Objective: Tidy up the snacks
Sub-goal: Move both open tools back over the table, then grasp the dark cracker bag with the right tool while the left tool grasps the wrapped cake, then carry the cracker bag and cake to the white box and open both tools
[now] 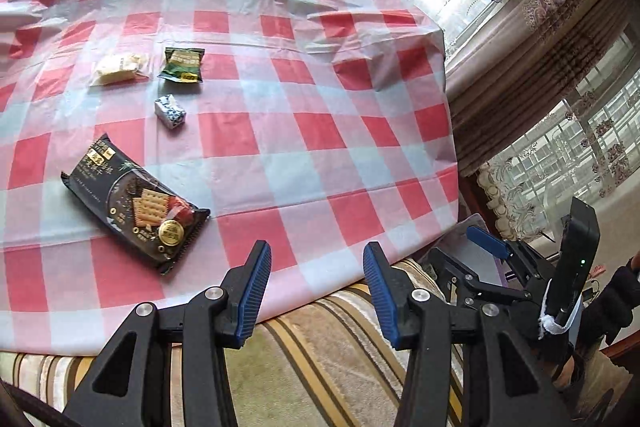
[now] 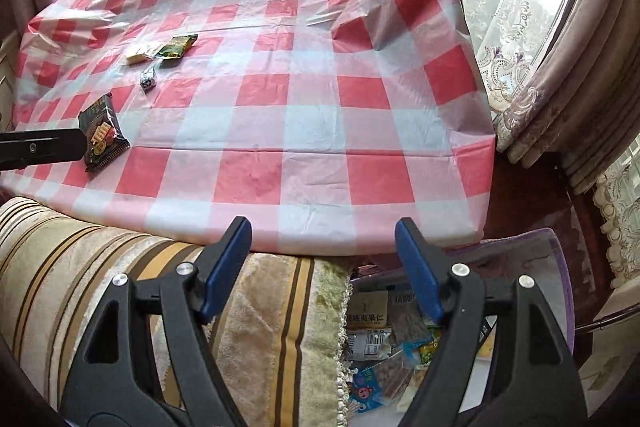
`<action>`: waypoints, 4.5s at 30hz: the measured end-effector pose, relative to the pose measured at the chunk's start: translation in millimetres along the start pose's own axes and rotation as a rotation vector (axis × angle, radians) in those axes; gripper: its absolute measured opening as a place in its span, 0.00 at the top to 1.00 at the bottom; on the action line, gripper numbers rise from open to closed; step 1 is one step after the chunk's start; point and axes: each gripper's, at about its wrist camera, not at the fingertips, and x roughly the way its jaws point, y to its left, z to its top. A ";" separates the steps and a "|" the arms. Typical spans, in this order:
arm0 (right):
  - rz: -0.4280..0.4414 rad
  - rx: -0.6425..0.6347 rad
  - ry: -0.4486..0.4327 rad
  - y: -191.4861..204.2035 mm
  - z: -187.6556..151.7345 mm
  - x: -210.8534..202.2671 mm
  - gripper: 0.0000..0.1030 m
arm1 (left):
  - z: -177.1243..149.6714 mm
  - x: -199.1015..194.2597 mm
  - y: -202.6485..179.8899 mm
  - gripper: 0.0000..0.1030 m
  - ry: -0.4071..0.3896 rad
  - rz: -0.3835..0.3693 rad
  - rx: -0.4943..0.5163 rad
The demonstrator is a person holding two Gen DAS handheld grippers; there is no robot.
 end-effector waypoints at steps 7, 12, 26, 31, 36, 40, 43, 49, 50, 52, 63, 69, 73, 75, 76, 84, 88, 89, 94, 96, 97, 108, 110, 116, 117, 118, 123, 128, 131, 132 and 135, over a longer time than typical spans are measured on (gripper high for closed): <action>0.065 -0.041 -0.015 40.7 25.1 -1.6 0.24 | 0.2 -20.3 42.6 0.52 -0.036 0.044 -0.037; 0.089 -0.086 -0.010 70.6 37.1 4.9 0.24 | -0.5 -30.2 66.0 0.52 -0.048 0.062 -0.062; 0.234 -0.226 0.030 151.3 62.5 30.6 0.22 | 4.3 -46.7 117.5 0.52 -0.071 0.106 -0.121; 0.254 -0.247 0.055 162.9 66.5 41.4 0.20 | 9.0 -52.1 137.1 0.52 -0.085 0.125 -0.152; 0.296 -0.311 0.100 185.1 72.6 58.5 0.19 | 12.6 -50.4 155.3 0.52 -0.081 0.137 -0.185; 0.312 -0.347 0.118 205.8 83.5 76.1 0.19 | 19.6 -46.7 162.8 0.52 -0.073 0.144 -0.186; 0.316 -0.385 0.149 222.5 89.2 92.8 0.19 | 27.9 -44.3 169.5 0.52 -0.070 0.157 -0.187; 0.366 -0.418 0.197 241.1 92.2 113.2 0.33 | 63.1 -27.7 184.1 0.46 -0.063 0.205 -0.137; 0.353 -0.422 0.186 241.9 91.8 112.4 0.38 | 70.4 -22.6 186.3 0.46 -0.057 0.214 -0.126; 0.353 -0.386 0.187 233.3 93.9 111.8 0.68 | 86.3 -11.3 187.7 0.46 -0.051 0.231 -0.081; 0.394 -0.202 0.231 162.7 89.5 112.6 0.83 | 160.3 64.8 163.1 0.37 0.053 0.286 0.396; 0.390 -0.142 0.217 136.0 87.4 108.0 0.83 | 168.4 95.3 159.6 0.37 0.107 0.276 0.524; 0.382 -0.107 0.195 123.0 83.1 97.0 0.83 | 168.1 94.1 157.6 0.59 0.135 0.225 0.531; 0.374 -0.085 0.184 113.8 82.1 92.6 0.83 | 164.1 92.7 155.4 0.61 0.146 0.231 0.518; 0.370 -0.073 0.181 108.8 81.8 91.5 0.83 | 161.0 92.0 153.9 0.62 0.149 0.233 0.513; 0.333 0.019 0.148 72.2 65.1 69.0 0.83 | 127.6 72.3 153.0 0.63 0.159 0.270 0.380; 0.328 0.067 0.127 56.1 56.2 56.9 0.83 | 106.3 57.2 156.0 0.64 0.164 0.269 0.287; 0.325 0.076 0.118 51.5 53.5 52.5 0.83 | 100.9 53.9 155.9 0.64 0.163 0.272 0.275; 0.315 0.137 0.089 30.8 39.5 40.1 0.83 | 78.8 34.3 145.1 0.64 0.140 0.267 0.236; 0.312 0.161 0.079 21.5 35.4 39.0 0.83 | 72.8 26.6 134.3 0.64 0.128 0.266 0.244; 0.311 0.174 0.074 16.8 32.7 36.7 0.83 | 70.6 22.5 128.4 0.64 0.119 0.268 0.247; 0.243 0.249 0.013 -39.7 8.8 4.3 0.83 | 53.5 9.4 7.7 0.64 0.079 0.096 0.371; 0.219 0.255 0.010 -51.1 2.3 0.4 0.83 | 48.3 16.4 -20.9 0.64 0.094 0.054 0.407; 0.149 0.339 0.026 -95.0 -35.1 -3.2 0.83 | 22.3 47.7 -111.0 0.64 0.154 -0.062 0.527; 0.138 0.351 0.029 -101.7 -41.4 -3.8 0.83 | 16.8 53.5 -124.9 0.64 0.168 -0.081 0.544; 0.128 0.363 0.030 -107.7 -47.3 -4.6 0.83 | 11.1 60.0 -138.6 0.64 0.184 -0.101 0.558; 0.086 0.455 0.037 -142.0 -76.7 -5.2 0.83 | -21.0 94.3 -195.7 0.64 0.272 -0.136 0.626; 0.065 0.547 0.052 -171.9 -104.1 -2.7 0.83 | -50.0 125.0 -229.9 0.64 0.363 -0.154 0.662; 0.053 0.587 0.056 -184.6 -115.8 -4.0 0.83 | -59.0 136.9 -242.4 0.64 0.405 -0.161 0.657; 0.047 0.595 0.060 -187.4 -117.9 -3.7 0.83 | -60.3 139.7 -246.0 0.64 0.412 -0.164 0.661; 0.018 0.618 0.065 -195.8 -123.7 -5.2 0.82 | -61.3 146.3 -256.1 0.63 0.432 -0.178 0.662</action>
